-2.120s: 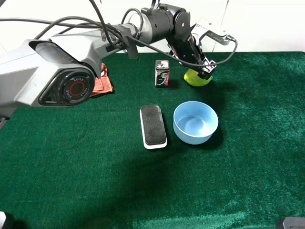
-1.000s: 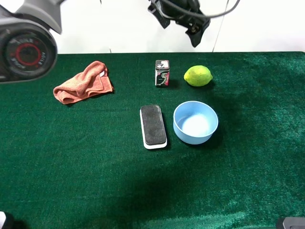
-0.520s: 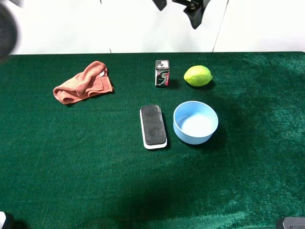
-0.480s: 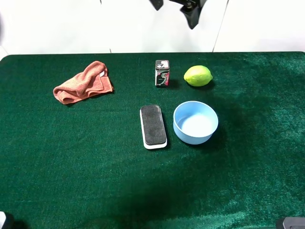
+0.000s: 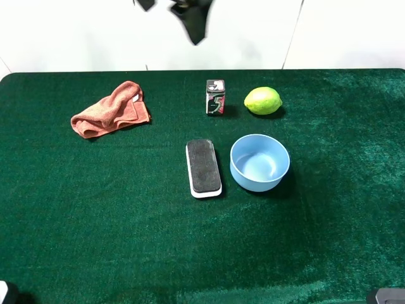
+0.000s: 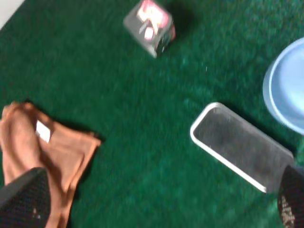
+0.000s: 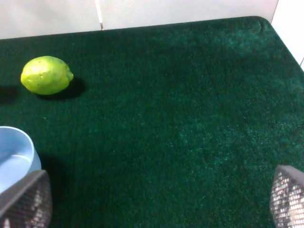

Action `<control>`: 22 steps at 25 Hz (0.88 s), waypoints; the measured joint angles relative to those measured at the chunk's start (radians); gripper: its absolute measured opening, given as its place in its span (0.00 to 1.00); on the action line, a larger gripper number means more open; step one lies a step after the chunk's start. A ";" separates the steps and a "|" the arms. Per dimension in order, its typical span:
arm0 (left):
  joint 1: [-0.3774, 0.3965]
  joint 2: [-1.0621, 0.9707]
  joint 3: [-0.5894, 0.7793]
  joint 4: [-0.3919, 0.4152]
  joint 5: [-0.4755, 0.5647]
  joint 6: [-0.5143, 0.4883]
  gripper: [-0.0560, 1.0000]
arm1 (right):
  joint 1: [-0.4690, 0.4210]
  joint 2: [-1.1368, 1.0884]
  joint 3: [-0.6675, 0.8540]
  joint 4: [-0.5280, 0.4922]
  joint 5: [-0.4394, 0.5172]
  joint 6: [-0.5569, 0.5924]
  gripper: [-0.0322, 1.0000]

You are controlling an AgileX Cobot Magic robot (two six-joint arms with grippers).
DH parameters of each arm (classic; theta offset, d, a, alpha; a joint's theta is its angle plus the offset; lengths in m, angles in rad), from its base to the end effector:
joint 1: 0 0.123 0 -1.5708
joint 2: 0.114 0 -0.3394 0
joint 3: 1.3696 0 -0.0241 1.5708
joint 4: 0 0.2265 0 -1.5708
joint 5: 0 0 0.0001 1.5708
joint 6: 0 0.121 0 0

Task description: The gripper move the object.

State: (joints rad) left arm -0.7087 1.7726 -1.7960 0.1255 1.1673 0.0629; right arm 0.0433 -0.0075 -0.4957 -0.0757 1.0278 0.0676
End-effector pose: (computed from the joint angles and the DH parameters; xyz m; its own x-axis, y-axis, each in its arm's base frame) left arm 0.3030 -0.2414 0.3900 -0.5882 0.6510 -0.4799 0.6735 0.7227 0.1549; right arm -0.0529 -0.0101 0.2541 -0.4214 0.0101 -0.9068 0.0274 0.9996 -0.0016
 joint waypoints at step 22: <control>0.165 -0.974 0.755 0.041 0.002 0.061 0.97 | 0.000 0.000 0.000 0.000 0.000 0.000 0.70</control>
State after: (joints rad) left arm -0.5432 0.7990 -1.0410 0.1660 1.1692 0.1241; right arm 0.0433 -0.0075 -0.4957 -0.0757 1.0278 0.0676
